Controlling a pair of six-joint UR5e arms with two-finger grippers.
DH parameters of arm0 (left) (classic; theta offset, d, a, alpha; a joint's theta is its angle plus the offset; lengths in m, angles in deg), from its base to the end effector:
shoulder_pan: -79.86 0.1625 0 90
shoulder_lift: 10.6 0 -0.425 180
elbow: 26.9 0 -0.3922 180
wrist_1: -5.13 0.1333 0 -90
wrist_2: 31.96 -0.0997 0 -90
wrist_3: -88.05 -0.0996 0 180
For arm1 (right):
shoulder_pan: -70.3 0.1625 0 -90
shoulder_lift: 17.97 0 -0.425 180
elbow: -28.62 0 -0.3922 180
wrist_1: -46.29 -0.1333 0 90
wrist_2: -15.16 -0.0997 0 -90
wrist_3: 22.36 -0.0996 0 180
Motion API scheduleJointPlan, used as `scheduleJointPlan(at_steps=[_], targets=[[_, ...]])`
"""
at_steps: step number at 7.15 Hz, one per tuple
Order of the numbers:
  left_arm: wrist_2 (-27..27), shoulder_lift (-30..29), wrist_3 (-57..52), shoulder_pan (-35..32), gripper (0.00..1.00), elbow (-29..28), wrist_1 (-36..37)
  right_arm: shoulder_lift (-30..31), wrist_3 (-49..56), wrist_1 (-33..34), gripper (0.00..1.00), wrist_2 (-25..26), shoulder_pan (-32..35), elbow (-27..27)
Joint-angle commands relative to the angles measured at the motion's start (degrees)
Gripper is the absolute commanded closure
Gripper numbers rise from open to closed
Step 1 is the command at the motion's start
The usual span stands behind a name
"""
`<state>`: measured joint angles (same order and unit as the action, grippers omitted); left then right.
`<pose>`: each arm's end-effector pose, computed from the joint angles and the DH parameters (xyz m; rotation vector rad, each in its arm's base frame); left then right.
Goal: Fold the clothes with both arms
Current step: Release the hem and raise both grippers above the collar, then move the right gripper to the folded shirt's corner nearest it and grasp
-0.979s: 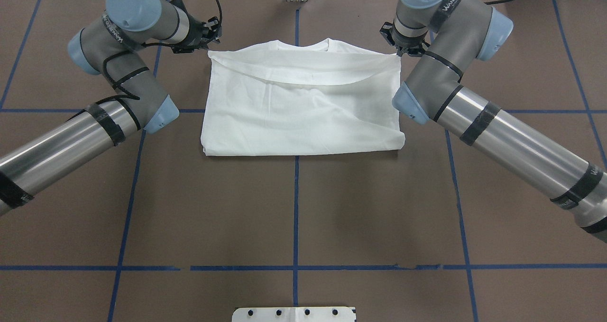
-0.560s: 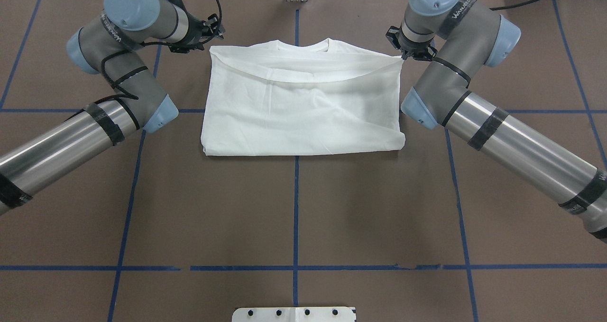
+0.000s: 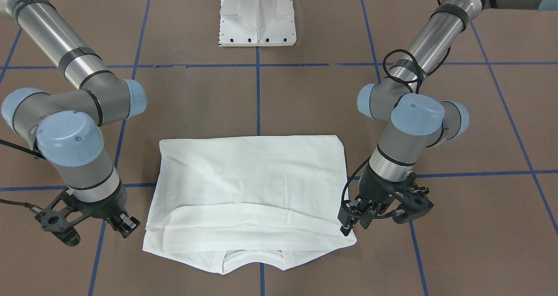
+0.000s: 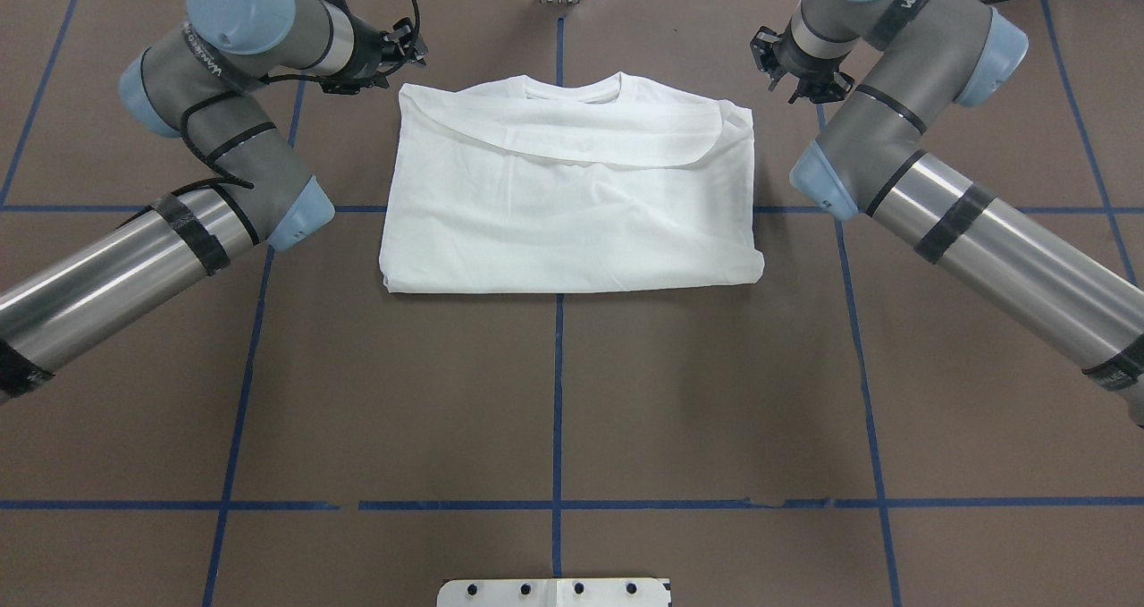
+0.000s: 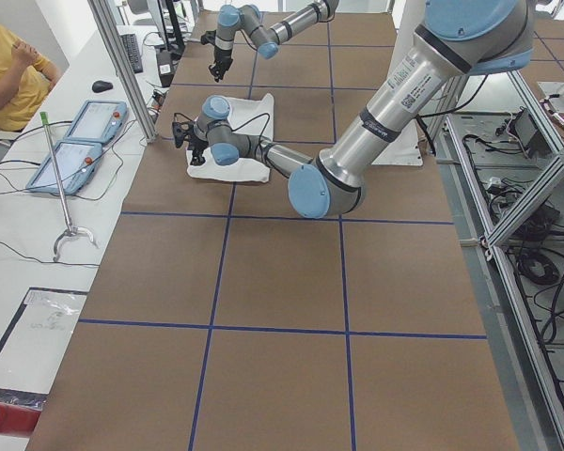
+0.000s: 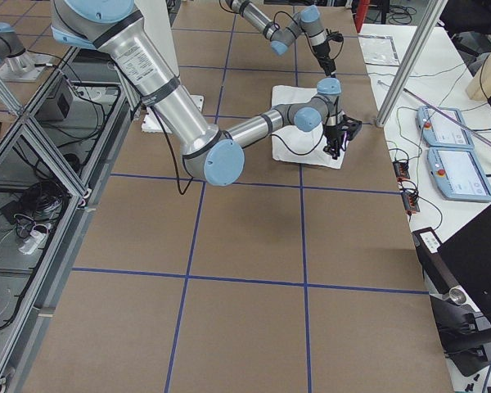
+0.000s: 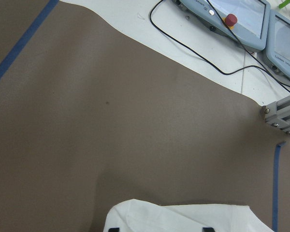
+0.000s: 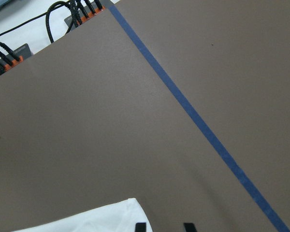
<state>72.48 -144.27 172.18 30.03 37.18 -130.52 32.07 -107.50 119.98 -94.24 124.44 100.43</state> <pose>0.4318 -0.6797 0.3044 0.3187 1.0928 -0.5448 -0.3720 -0.6857 0.3553 0.0413 -0.7494 0.7080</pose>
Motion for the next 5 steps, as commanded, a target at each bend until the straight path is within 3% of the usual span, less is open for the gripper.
scheduleJointPlan(at_steps=[1, 3, 5], targets=[[0.1, 0.9, -0.1, 0.0, 0.35, 0.7, 0.0, 3.7, -0.7, 0.2, 0.52, -4.1, 0.4, 6.5], [0.1, 1.3, -0.2, 0.1, 0.35, 0.8, 0.0, 12.0, -12.7, 0.1, 0.41, -3.7, -5.9, 21.0], [0.1, 1.3, -0.3, 0.1, 0.35, 0.8, 0.0, 20.8, -16.5, -0.1, 0.34, -1.3, -12.4, 29.7]])
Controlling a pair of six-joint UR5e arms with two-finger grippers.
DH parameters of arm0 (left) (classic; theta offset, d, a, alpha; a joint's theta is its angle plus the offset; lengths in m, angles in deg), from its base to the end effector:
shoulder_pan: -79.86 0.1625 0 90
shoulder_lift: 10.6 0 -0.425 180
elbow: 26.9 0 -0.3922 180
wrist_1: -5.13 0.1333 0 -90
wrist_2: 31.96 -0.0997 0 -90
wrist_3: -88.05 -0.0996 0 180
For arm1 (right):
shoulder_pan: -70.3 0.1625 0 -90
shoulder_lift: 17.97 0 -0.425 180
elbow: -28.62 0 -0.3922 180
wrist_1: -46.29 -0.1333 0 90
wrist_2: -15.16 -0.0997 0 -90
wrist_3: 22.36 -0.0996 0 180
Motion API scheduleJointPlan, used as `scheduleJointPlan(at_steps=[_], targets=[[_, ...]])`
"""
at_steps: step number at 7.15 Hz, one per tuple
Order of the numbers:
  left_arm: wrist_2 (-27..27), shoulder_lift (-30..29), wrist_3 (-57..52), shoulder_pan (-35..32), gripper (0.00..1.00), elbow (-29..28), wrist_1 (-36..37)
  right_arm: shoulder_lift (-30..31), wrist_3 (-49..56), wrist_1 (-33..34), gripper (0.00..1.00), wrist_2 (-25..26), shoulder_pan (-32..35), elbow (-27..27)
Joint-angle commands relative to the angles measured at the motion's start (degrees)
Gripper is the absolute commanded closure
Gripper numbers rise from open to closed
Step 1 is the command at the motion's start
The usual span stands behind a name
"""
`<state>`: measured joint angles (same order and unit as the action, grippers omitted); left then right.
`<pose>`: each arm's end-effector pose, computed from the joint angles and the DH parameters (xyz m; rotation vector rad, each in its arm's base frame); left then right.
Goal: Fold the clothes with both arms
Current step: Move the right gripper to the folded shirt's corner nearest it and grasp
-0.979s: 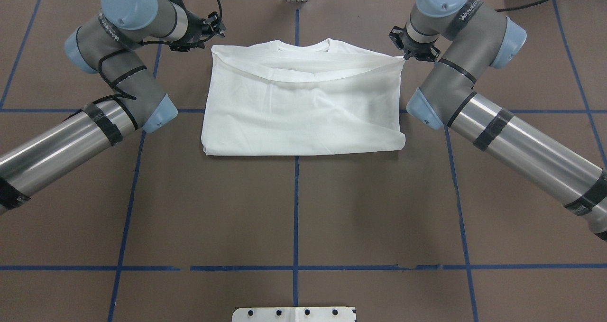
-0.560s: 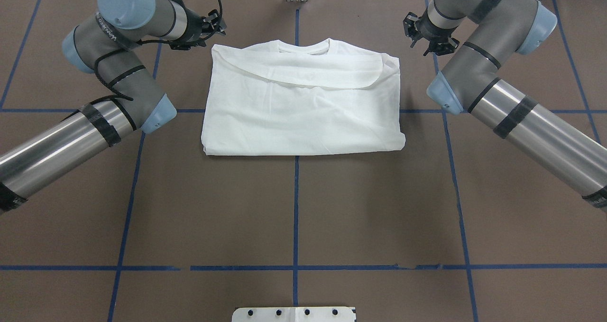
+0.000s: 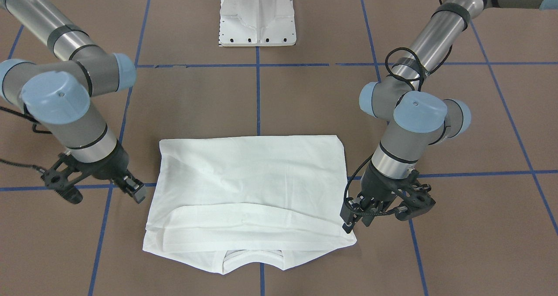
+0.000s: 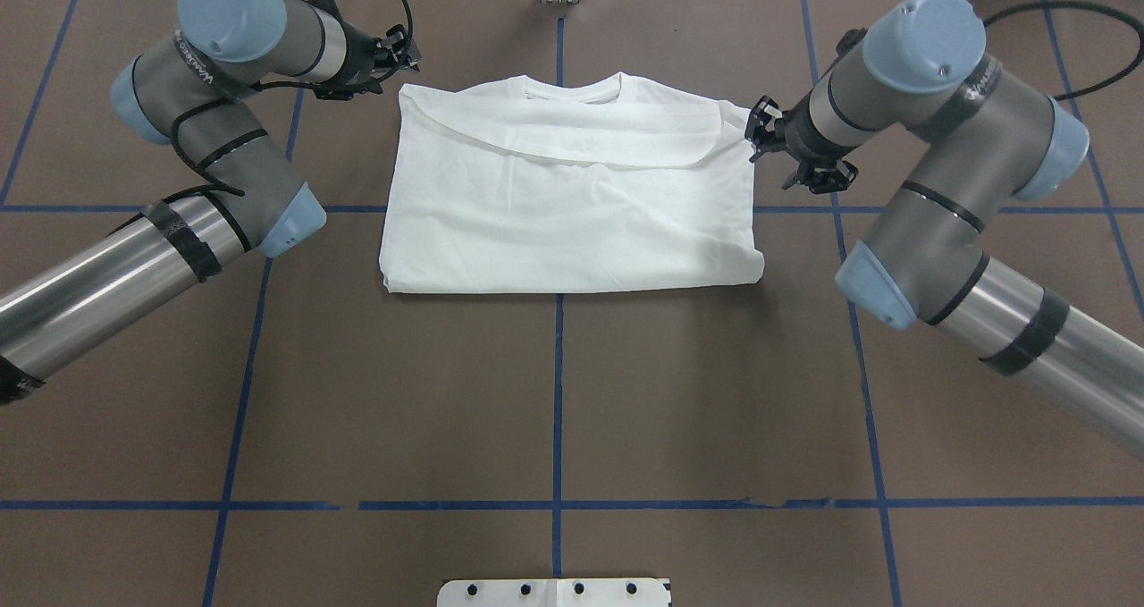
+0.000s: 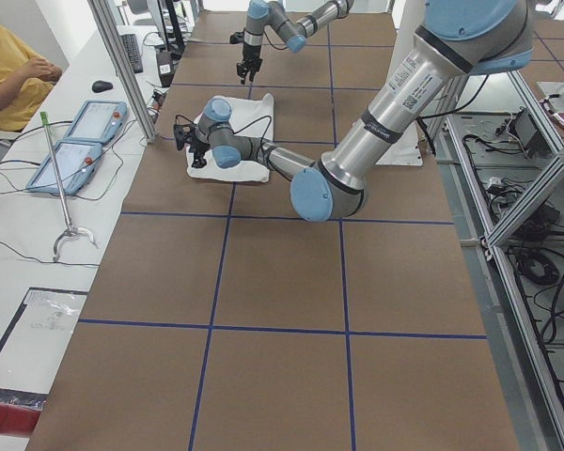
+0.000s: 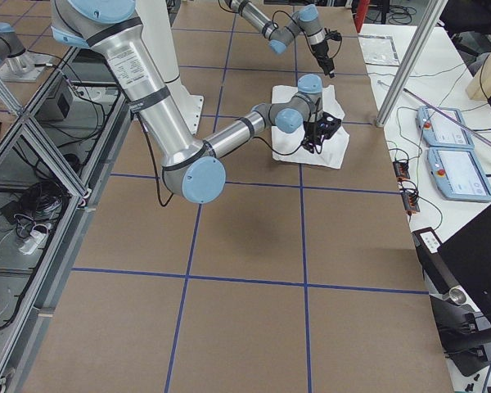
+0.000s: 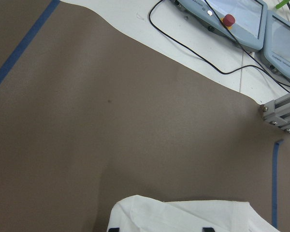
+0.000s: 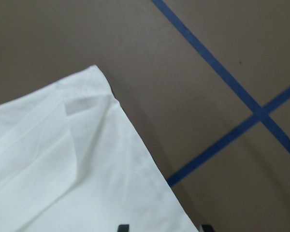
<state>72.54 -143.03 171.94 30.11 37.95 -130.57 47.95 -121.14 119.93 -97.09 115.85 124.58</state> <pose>0.4293 -0.6748 0.3147 0.3155 1.0862 -0.5412 -0.3859 -0.5298 0.3455 -0.0982 -0.8946 0.7282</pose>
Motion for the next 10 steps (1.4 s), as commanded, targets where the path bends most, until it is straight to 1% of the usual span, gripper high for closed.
scheduleJointPlan(at_steps=[1, 2, 4, 5, 6, 8, 9, 10], targets=[[-0.1, 0.1, -0.1, 0.0, 0.35, 0.0, 0.0, 5.2, -5.7, -0.1, 0.32, 3.7, -6.8, 5.6], [-0.1, 0.1, -0.1, 0.0, 0.35, 0.0, 0.0, 4.9, -6.3, -0.1, 0.32, 7.5, -8.6, 5.3], [-0.1, 0.3, -0.1, 0.0, 0.35, 0.2, 0.1, 4.7, -6.5, -0.1, 0.31, 7.9, -8.7, 4.9], [-0.1, 0.4, -0.1, 0.0, 0.35, 0.4, 0.1, 4.4, -9.7, -0.1, 0.32, 8.4, -8.8, 4.5], [-0.1, 0.5, -0.2, 0.0, 0.35, 0.4, 0.1, 4.4, -10.4, -0.1, 0.32, 8.7, -8.9, 3.7], [-0.3, 0.5, -0.1, 0.0, 0.35, 0.5, 0.1, 4.0, -10.9, -0.1, 0.38, 8.9, -9.1, 2.3], [-0.3, 0.5, -0.1, 0.0, 0.35, 0.9, 0.2, 3.0, -11.3, 0.0, 0.53, 9.4, -9.1, 1.3], [-0.3, 0.5, -0.1, 0.0, 0.35, 1.1, 0.2, 2.6, -12.7, -0.1, 1.0, 9.3, -9.1, 0.6]])
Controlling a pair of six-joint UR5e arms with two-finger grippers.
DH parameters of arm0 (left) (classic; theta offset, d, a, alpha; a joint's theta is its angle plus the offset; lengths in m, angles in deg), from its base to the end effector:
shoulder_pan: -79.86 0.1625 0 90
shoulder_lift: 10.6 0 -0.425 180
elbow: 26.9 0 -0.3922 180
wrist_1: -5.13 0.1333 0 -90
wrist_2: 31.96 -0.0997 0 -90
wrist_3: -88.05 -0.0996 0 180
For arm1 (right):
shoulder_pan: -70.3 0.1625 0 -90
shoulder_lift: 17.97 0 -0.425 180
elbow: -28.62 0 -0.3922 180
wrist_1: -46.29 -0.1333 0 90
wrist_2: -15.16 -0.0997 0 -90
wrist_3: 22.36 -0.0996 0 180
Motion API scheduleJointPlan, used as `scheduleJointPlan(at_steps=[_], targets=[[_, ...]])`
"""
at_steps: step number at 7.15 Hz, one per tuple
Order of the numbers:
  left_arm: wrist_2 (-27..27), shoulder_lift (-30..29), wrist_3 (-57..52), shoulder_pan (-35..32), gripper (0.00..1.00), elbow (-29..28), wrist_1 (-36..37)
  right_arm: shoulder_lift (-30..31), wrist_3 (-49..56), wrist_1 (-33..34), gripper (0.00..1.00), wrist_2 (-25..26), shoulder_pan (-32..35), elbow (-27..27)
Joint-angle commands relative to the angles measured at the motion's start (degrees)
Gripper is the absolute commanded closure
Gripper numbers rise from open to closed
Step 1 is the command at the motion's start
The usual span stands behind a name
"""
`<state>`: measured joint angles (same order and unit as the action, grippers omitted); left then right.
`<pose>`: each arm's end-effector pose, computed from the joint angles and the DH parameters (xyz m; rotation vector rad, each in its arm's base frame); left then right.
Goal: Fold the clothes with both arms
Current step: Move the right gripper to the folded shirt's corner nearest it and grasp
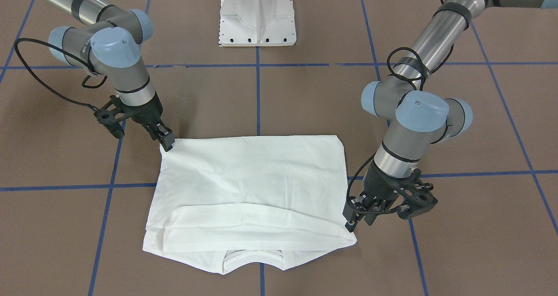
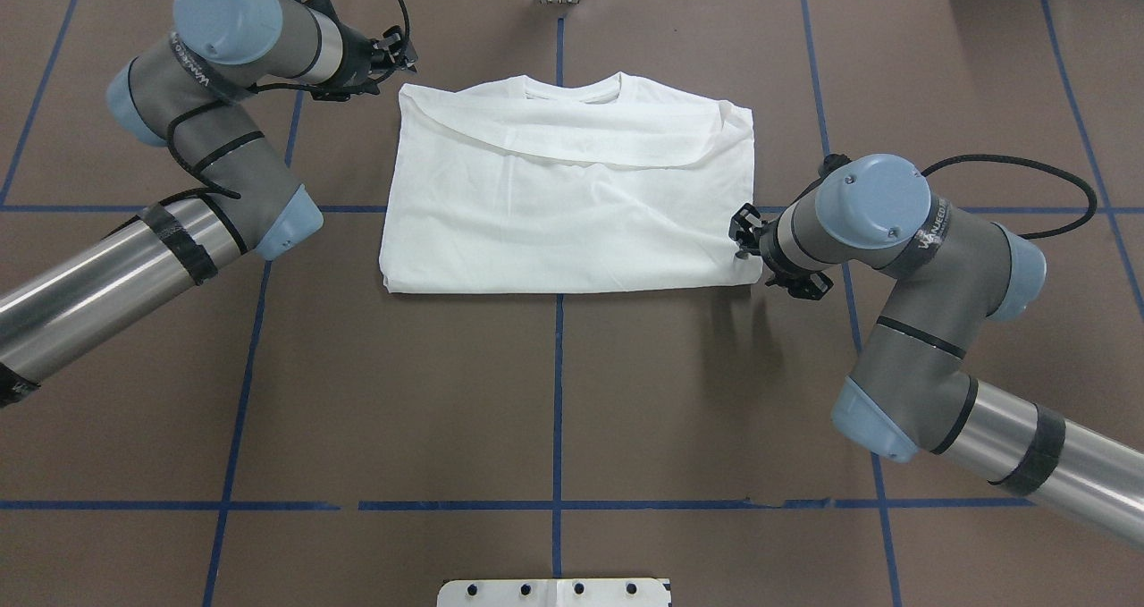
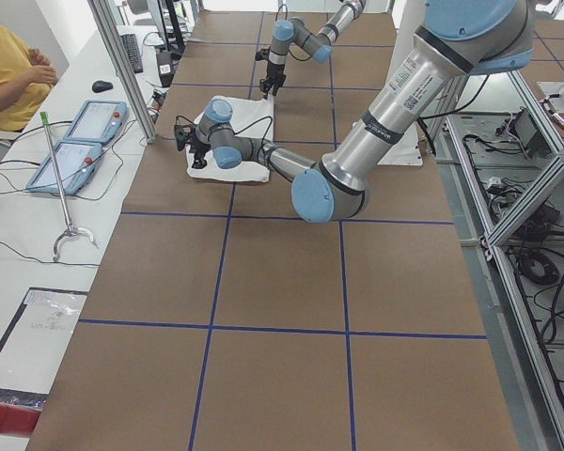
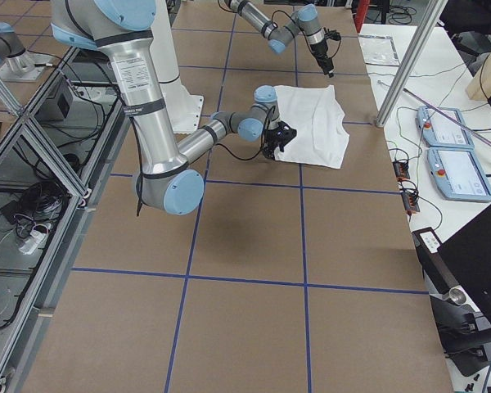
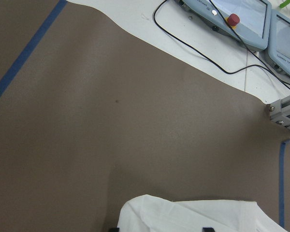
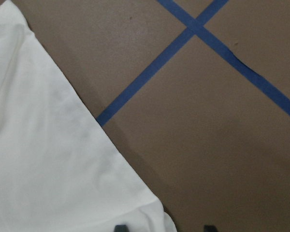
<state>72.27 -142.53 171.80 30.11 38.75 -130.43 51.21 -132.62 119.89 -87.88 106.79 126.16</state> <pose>0.4268 -0.6725 0.3149 0.3222 1.0865 -0.5410 -0.4449 -0.4669 0.3721 -0.1073 -0.8263 0.8460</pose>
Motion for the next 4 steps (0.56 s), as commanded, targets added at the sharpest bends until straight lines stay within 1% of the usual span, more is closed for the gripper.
scheduleJointPlan(at_steps=[1, 2, 3, 4], targets=[[-0.1, 0.0, 0.0, 0.0, 0.35, 0.3, 0.1, -0.6, -1.6, 0.0, 1.0, -0.1, 0.0, -0.7], [0.0, 0.0, 0.0, 0.0, 0.35, 0.7, 0.2, -0.4, -1.7, -0.1, 1.0, -0.2, 0.1, -0.2], [0.0, 0.0, 0.0, -0.1, 0.35, 0.7, 0.3, 0.6, -1.8, 0.1, 1.0, -0.8, 0.2, 3.1], [0.1, 0.0, 0.1, -0.1, 0.35, 1.6, 0.4, 6.8, -3.5, 0.1, 1.0, -4.1, -0.9, 10.9]])
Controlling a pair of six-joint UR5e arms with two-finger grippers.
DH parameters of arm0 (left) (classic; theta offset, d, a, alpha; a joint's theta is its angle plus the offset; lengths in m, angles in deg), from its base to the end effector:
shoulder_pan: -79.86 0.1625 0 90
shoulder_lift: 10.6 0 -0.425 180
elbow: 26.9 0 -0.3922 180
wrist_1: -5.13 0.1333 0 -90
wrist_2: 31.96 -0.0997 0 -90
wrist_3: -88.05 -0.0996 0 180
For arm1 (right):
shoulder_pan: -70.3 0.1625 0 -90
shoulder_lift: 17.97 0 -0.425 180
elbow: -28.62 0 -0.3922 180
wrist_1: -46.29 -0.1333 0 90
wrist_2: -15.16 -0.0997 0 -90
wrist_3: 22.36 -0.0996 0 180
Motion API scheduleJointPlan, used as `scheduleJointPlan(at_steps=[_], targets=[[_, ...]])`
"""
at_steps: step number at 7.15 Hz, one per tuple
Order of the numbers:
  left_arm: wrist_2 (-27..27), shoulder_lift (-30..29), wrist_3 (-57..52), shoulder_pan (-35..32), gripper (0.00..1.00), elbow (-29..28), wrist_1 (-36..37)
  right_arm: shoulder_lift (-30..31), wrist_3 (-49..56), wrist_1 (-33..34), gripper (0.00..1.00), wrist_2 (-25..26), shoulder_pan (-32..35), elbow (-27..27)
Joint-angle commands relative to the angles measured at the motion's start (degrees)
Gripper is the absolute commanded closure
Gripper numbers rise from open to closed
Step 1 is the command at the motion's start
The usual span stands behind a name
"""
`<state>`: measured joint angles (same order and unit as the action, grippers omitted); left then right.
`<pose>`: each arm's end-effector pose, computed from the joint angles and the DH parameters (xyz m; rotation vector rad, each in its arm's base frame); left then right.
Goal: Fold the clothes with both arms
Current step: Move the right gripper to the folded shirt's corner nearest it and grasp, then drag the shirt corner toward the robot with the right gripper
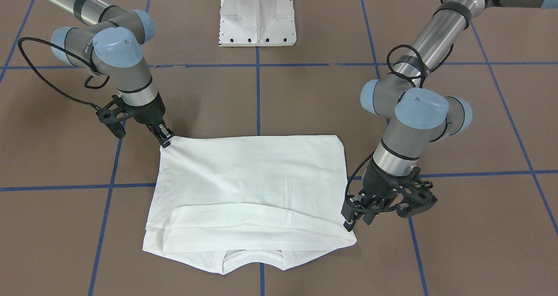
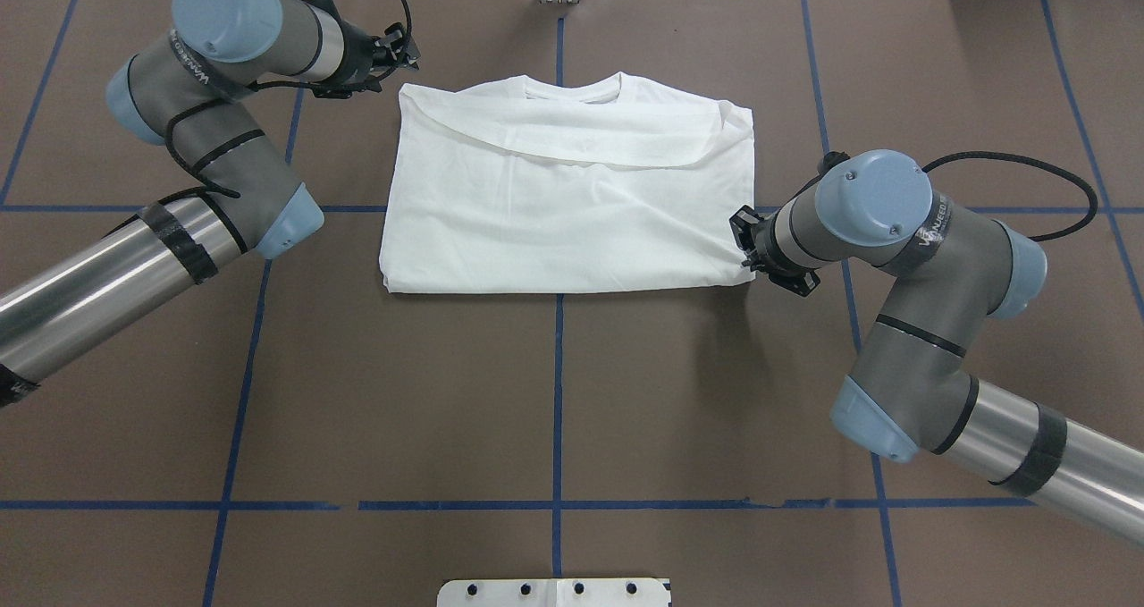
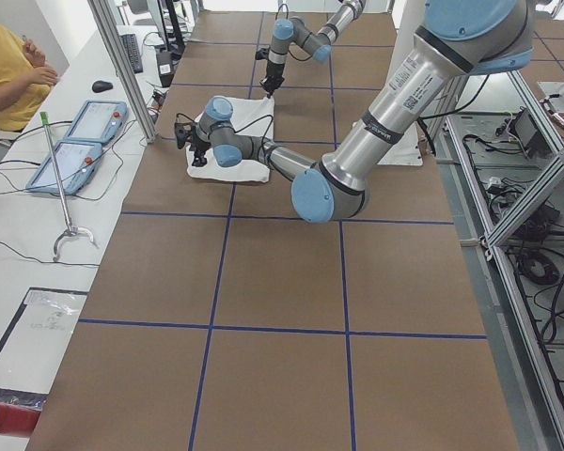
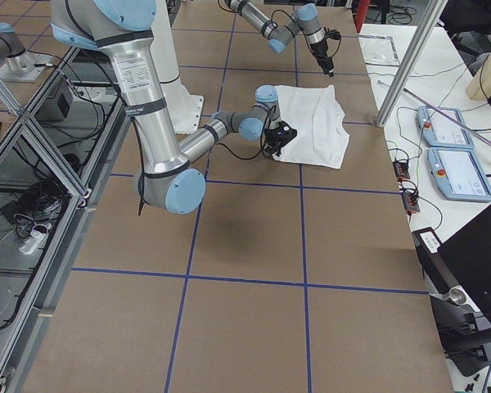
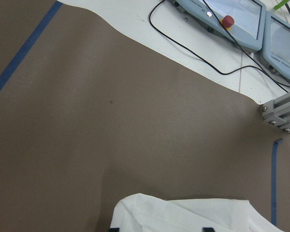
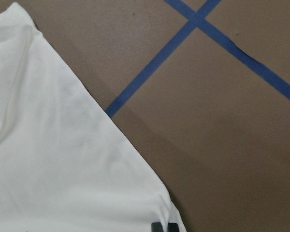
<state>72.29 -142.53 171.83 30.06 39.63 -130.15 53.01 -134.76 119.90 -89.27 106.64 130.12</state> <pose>0.4247 -0.6711 0.3078 0.3275 1.0955 -0.5392 -0.4310 -0.4518 0.3582 -0.1416 -0.8651 0.8584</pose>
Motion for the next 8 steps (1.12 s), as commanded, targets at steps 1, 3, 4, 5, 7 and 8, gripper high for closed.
scheduleJointPlan(at_steps=[1, 3, 4, 5, 7, 8], targets=[[0.2, 0.7, 0.1, 0.0, 0.35, 1.9, 0.2, 12.1, -3.3, 0.6, 1.0, -3.2, -5.4, 16.2], [0.9, 4.6, 0.4, 1.2, 0.36, 9.8, 0.2, 24.1, -3.7, 0.6, 1.0, -3.6, -19.4, 26.9], [2.3, 6.8, 1.9, 3.9, 0.36, 14.1, 0.8, 25.0, -4.1, 0.7, 1.0, -7.1, -24.6, 27.4], [4.5, 8.3, 6.0, 4.4, 0.36, 18.1, 1.9, 25.6, -4.7, 0.7, 1.0, -14.8, -26.9, 28.3], [5.6, 14.4, 16.4, 12.0, 0.32, 28.4, 3.4, 25.2, -7.8, 0.7, 0.0, -15.2, -33.3, 28.2], [5.3, 14.8, 21.0, 15.8, 0.28, 30.1, 4.8, 23.3, -9.9, 0.4, 0.0, -13.9, -28.8, 29.6]])
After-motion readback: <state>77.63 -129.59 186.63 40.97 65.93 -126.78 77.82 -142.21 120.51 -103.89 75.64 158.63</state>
